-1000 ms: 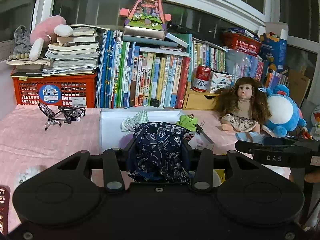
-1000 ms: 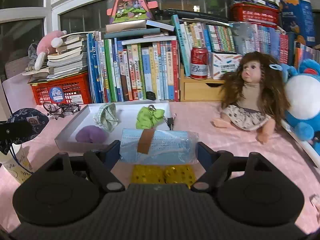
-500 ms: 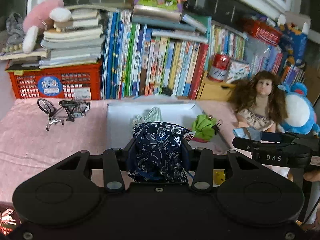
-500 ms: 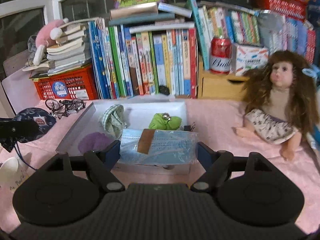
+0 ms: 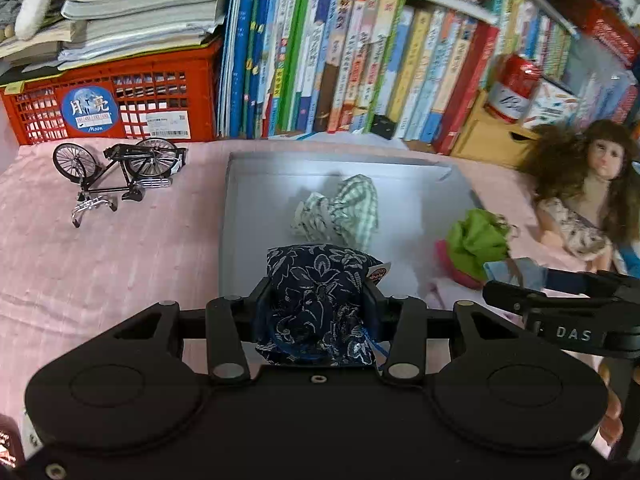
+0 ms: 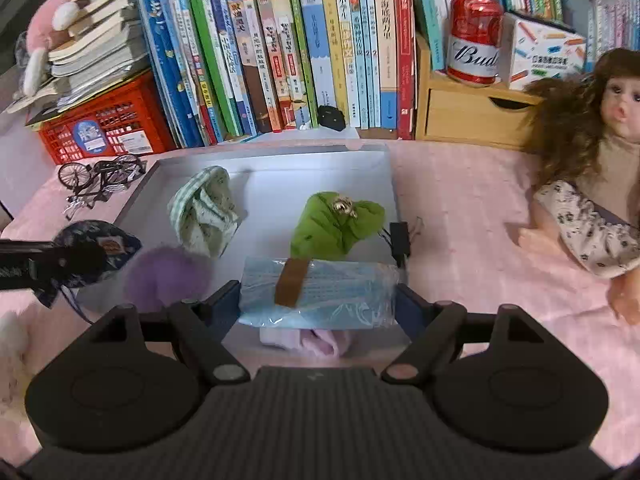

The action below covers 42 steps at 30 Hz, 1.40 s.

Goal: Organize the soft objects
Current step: 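Carry the navy cloth with the left gripper while the right gripper carries the blue pack to the box, then open the left gripper dropping the navy cloth while the right gripper releases the blue pack into the box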

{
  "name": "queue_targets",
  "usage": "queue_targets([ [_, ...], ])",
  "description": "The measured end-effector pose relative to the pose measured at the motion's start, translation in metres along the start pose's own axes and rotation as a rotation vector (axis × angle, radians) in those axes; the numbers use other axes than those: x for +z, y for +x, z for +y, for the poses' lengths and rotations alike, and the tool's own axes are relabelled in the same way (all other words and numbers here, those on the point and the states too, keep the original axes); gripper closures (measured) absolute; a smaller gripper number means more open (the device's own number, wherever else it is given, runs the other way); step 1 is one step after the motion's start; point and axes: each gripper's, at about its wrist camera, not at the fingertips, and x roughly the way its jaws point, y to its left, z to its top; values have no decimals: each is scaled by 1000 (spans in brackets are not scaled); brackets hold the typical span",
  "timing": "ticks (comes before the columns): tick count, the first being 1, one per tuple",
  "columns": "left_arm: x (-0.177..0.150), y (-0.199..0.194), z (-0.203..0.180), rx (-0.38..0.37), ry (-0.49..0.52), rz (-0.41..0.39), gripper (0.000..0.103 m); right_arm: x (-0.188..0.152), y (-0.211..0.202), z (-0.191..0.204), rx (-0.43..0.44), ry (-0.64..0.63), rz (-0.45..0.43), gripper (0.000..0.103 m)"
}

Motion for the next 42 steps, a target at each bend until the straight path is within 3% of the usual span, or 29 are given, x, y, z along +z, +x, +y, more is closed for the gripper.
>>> queue_targets([
  [12, 10, 62, 6, 6, -99, 42, 60, 12, 54, 12, -9, 18, 37, 22],
  [23, 12, 77, 5, 14, -99, 48, 54, 6, 72, 5, 1, 57, 65, 21],
  [26, 12, 75, 4, 22, -104, 51, 45, 5, 69, 2, 15, 76, 59, 13],
  [28, 12, 70, 2, 28, -85, 44, 32, 5, 64, 0, 29, 81, 51, 13],
  [31, 11, 59, -1, 43, -63, 11, 23, 6, 54, -2, 46, 90, 36, 12],
  [42, 0, 2, -9, 47, -13, -95, 16, 4, 7, -2, 71, 84, -42, 4],
])
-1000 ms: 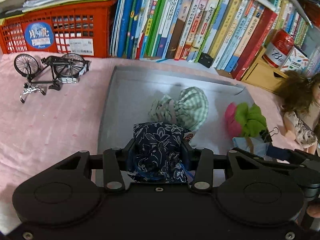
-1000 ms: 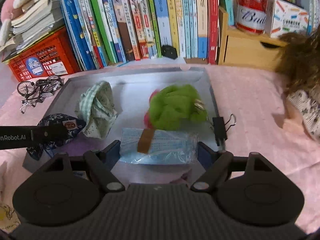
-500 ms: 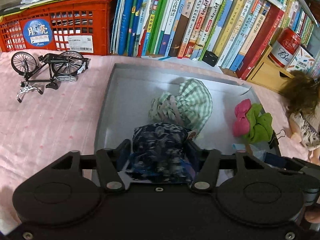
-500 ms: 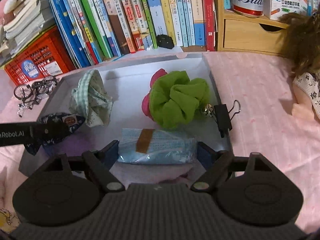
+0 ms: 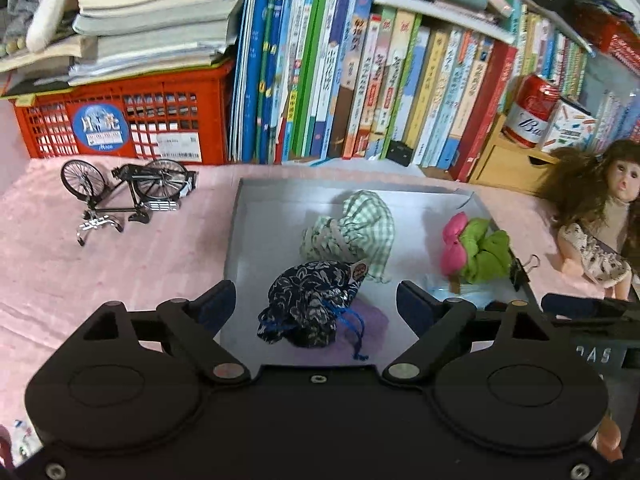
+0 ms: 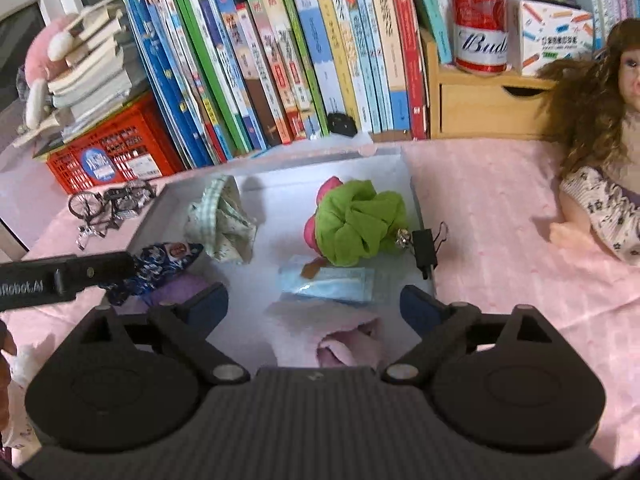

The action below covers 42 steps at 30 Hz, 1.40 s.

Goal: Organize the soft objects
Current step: 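Open the left gripper dropping the navy cloth while the right gripper releases the blue pack into the box, then withdraw both grippers from the box back toward the cups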

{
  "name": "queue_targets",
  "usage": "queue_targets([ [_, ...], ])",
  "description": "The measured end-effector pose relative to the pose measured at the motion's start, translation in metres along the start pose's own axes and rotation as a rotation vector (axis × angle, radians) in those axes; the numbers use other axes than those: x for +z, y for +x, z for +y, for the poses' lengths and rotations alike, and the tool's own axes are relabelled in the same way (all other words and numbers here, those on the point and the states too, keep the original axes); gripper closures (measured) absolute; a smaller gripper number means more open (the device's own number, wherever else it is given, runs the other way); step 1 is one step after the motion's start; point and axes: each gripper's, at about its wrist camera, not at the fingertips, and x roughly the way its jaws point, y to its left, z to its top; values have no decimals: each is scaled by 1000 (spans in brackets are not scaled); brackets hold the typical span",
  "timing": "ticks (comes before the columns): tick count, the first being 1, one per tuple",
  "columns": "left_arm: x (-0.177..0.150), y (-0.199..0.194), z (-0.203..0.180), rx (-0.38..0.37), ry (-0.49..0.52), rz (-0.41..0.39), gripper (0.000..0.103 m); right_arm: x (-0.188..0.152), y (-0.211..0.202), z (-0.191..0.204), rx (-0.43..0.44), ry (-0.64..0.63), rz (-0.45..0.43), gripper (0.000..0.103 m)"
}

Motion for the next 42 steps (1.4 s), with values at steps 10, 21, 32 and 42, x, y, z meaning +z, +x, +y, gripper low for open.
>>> queue_targets([
  [10, -27, -60, -2, -67, 22, -100, 14, -19, -58, 0, 64, -11, -129, 3],
  [21, -76, -121, -1, -166, 48, -218, 10, -63, -119, -16, 97, -25, -284, 0],
  [32, -147, -156, -5, -160, 101, -340, 8, -112, -148, -30, 25, -39, -415, 0],
  [42, -204, -168, -2, -155, 119, -360, 6, -153, -148, -34, 4, -74, -429, 0],
])
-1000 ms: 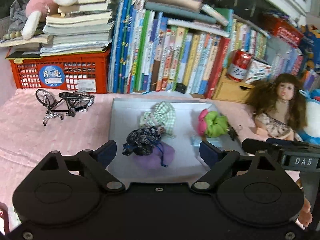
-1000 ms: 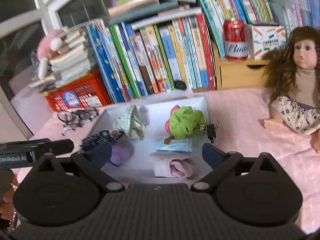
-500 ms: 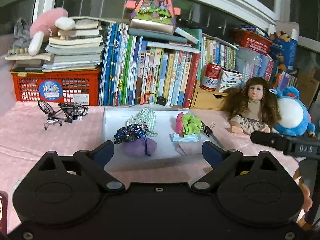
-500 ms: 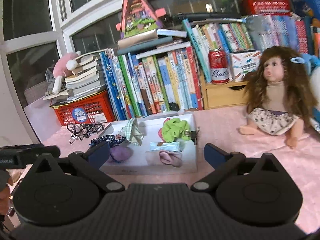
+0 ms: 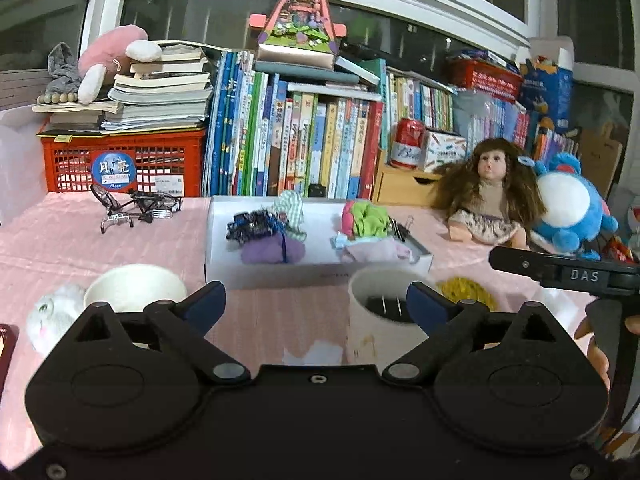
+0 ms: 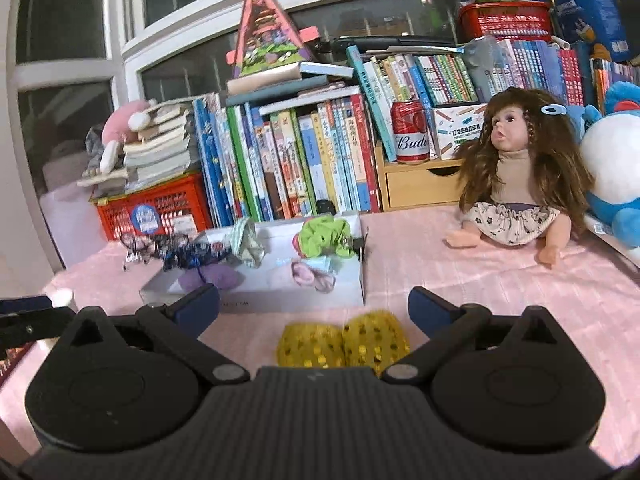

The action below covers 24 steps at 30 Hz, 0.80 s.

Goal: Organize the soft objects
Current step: 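Withdraw both grippers from the box back toward the cups, then move the left gripper to the white tissue while the right gripper approaches the yellow sequin pouches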

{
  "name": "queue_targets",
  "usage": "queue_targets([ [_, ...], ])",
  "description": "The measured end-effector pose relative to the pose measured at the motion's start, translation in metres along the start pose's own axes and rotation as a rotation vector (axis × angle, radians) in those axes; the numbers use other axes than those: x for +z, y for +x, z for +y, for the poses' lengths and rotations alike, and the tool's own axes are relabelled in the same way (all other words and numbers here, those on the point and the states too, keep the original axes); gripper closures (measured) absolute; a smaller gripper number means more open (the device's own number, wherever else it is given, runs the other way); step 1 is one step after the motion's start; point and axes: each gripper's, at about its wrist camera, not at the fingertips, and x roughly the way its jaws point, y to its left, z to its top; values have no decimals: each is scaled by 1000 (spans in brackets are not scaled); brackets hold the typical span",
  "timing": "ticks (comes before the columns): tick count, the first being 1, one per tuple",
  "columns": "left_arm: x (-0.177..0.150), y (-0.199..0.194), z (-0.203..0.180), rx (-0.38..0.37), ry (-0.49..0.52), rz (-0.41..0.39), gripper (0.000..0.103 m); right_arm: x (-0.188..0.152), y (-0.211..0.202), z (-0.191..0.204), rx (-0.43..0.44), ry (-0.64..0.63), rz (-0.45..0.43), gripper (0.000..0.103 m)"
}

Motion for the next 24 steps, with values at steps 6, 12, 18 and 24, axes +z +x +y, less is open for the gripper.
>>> queue_targets([
  [6, -24, -4, -2, 27, 14, 16, 6, -16, 1, 10, -39, -80, 3, 0],
  [12, -43, -1, 1, 51, 42, 37, 6, -28, 4, 15, -51, -103, 8, 0],
  [18, -57, 1, 4, 62, 52, 49, 6, -39, 13, 23, -62, -150, 35, 0],
  [24, -65, 7, 5, 77, 78, 64, 10, -46, 20, 29, -66, -175, 60, 0],
])
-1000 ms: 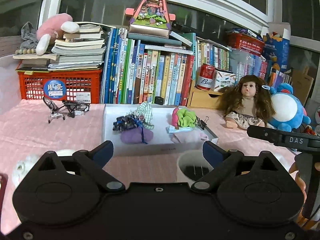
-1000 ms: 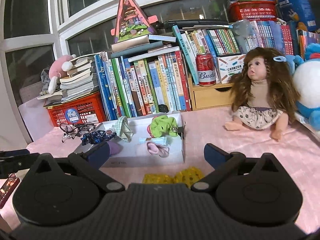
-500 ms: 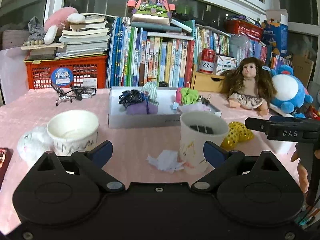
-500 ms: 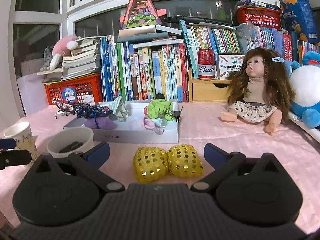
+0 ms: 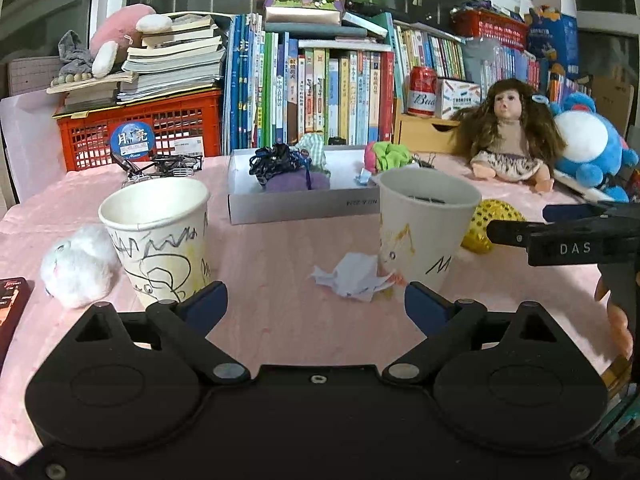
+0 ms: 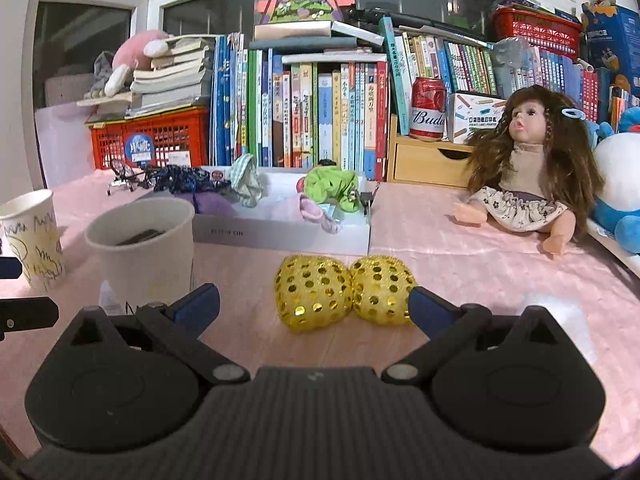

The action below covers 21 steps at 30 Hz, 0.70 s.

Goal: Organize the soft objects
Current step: 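Move the left gripper to the white tissue while the right gripper approaches the yellow sequin pouches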

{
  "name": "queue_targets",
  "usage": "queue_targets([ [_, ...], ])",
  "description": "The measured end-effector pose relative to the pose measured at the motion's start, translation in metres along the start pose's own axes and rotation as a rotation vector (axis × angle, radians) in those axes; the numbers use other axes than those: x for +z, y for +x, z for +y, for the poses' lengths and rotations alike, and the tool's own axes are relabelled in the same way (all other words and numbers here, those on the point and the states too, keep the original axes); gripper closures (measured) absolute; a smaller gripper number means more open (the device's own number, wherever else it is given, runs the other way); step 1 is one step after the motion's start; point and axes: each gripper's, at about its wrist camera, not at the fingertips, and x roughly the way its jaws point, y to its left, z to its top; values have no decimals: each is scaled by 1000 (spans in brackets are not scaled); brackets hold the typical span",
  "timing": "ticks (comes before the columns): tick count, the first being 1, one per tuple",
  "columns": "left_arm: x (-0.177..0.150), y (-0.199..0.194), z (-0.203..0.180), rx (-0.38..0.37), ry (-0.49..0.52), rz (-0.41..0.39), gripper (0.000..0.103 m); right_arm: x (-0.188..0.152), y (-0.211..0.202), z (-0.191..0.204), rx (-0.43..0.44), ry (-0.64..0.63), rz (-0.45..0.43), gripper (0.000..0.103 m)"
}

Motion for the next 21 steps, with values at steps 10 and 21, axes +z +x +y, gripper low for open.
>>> queue_targets([
  [10, -4, 11, -2, -15, 1, 23, 27, -1, 11, 9, -11, -47, 26, 0],
  [21, -6, 24, -8, -28, 32, 74, 56, 1, 24, 11, -16, -58, 73, 4],
])
